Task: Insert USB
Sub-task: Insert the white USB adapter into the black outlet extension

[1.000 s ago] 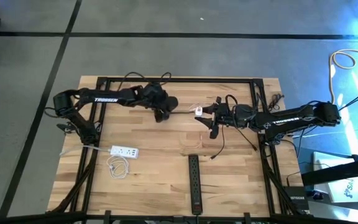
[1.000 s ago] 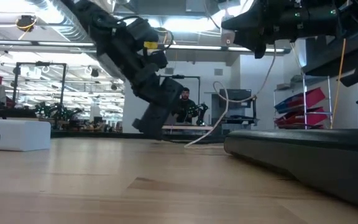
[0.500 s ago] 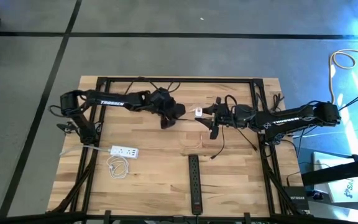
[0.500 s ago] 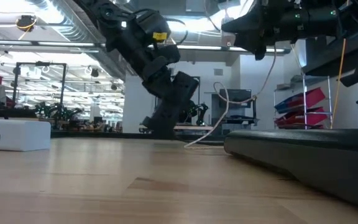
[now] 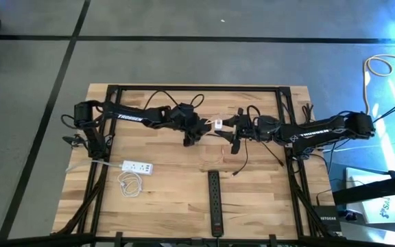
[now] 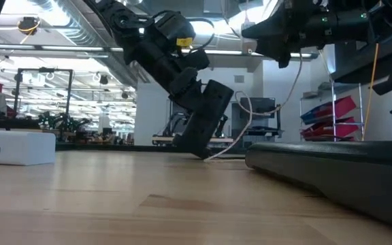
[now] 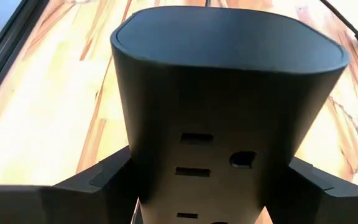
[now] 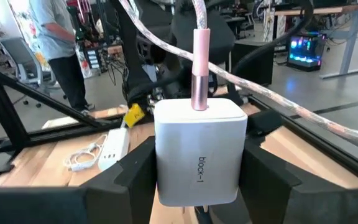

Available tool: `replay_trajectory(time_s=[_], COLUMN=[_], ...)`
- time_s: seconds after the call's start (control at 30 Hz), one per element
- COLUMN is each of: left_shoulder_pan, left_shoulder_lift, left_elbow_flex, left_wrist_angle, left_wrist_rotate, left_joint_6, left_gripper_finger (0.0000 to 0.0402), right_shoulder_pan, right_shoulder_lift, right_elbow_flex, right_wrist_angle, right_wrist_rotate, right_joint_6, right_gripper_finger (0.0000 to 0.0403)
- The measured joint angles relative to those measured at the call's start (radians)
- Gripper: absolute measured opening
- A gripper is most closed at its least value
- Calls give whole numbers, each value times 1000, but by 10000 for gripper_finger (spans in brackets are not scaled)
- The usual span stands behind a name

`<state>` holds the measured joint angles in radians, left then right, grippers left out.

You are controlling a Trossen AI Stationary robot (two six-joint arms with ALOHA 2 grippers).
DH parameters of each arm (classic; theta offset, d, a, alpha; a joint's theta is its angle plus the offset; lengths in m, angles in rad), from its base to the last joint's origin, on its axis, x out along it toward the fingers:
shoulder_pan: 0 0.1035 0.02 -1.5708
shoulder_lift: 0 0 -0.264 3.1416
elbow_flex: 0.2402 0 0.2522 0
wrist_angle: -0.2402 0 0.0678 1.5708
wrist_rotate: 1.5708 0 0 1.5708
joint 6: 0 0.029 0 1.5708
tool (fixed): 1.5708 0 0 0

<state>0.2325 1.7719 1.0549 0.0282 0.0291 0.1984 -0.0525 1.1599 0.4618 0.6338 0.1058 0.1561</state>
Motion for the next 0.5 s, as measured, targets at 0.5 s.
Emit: replay_trajectory(time_s=[0.5], left_shoulder_pan=[-18], left_shoulder_lift=[12], left_elbow_flex=[0], left_wrist_angle=[36], left_wrist_rotate=[14], left_joint_6=[-49], left_gripper_finger=[257], right_shoulder_pan=[0], right_shoulder_lift=[168], right_elbow_flex=[74], right_wrist_angle=[-29], right_wrist_rotate=[68], right_joint_6=[-27], right_gripper_finger=[172])
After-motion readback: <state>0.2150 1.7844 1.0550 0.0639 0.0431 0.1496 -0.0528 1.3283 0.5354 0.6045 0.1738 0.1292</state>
